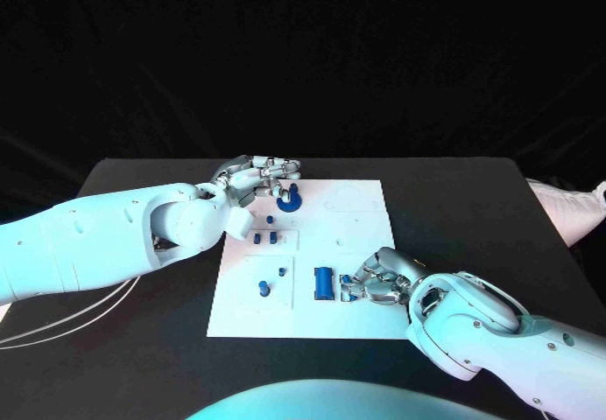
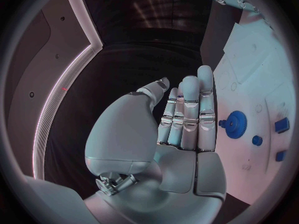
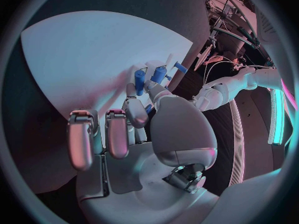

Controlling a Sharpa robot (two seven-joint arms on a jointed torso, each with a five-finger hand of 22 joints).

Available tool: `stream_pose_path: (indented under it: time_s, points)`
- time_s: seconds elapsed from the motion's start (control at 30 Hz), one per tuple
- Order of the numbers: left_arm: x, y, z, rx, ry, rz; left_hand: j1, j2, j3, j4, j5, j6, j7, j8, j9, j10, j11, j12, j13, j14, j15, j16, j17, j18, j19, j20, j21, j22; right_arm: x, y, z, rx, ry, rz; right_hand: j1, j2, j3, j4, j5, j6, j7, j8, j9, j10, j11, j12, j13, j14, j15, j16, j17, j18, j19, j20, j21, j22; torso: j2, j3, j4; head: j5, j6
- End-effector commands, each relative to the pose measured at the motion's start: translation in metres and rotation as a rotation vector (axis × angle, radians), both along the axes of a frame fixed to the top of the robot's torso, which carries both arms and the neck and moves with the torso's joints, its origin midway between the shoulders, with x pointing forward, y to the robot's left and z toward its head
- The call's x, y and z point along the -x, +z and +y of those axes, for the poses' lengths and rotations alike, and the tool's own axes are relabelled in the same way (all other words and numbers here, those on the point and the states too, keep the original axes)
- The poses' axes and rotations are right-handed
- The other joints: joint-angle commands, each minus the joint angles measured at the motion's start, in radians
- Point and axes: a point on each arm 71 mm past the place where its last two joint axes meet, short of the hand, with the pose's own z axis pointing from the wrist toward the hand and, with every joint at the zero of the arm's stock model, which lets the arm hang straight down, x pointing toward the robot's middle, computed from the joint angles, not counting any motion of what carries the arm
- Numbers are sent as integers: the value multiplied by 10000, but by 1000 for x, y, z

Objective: Assemble the parts on the task board

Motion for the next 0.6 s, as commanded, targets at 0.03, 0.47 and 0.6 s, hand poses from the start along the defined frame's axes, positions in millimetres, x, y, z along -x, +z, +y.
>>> stream_pose_path:
  time_s: [0.03, 0.47, 0.6]
  points:
    - [1, 1, -3, 90, -215, -77, 20, 42, -22, -39, 15, -70, -15, 69, -15, -72, 15, 32, 15, -55, 0, 53, -14, 106, 49, 52, -65, -12, -1, 0, 1, 267, 125, -95, -116, 5, -12, 55, 46, 86, -26, -60, 12, 63, -8, -23, 0, 723, -53, 29, 915, -136, 687, -63, 32, 1624, 4, 0, 1, 13, -5]
    - [1, 1, -3, 87, -214, -71, 30, 43, -23, -47, 16, -74, -17, 75, -16, -82, 13, 48, 15, -58, -1, 58, -21, 106, 52, 52, -69, -16, 0, 1, 5, 295, 291, -181, -429, -10, -226, 328, -68, 177, -49, -54, 100, 64, -26, -115, -23, 723, -69, 30, 926, -139, 691, -84, 35, 1635, 6, 6, -8, 37, -22]
    - [1, 1, -3, 86, -214, -70, 30, 43, -23, -47, 16, -74, -17, 75, -16, -82, 13, 48, 15, -58, -1, 58, -21, 106, 52, 52, -69, -16, 0, 1, 6, 297, 326, -235, -934, -139, -668, 724, -114, 251, -64, -33, 172, 106, -32, -67, 31, 724, -70, 33, 936, -140, 693, -87, 35, 1638, -2, 4, -9, 40, -25]
